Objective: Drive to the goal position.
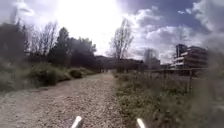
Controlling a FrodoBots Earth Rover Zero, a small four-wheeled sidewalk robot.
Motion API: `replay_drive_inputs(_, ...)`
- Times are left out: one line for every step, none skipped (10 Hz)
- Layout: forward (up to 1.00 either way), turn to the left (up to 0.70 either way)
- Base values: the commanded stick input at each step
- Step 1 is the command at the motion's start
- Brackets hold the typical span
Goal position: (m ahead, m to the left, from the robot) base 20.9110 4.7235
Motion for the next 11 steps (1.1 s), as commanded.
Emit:
replay_drive_inputs(0.50,0.00)
replay_drive_inputs(0.50,0.00)
replay_drive_inputs(0.50,0.00)
replay_drive_inputs(0.50,0.00)
replay_drive_inputs(0.50,0.00)
replay_drive_inputs(0.50,0.00)
replay_drive_inputs(0.50,0.00)
replay_drive_inputs(0.50,0.00)
replay_drive_inputs(0.50,0.00)
replay_drive_inputs(0.50,0.00)
replay_drive_inputs(0.50,0.00)
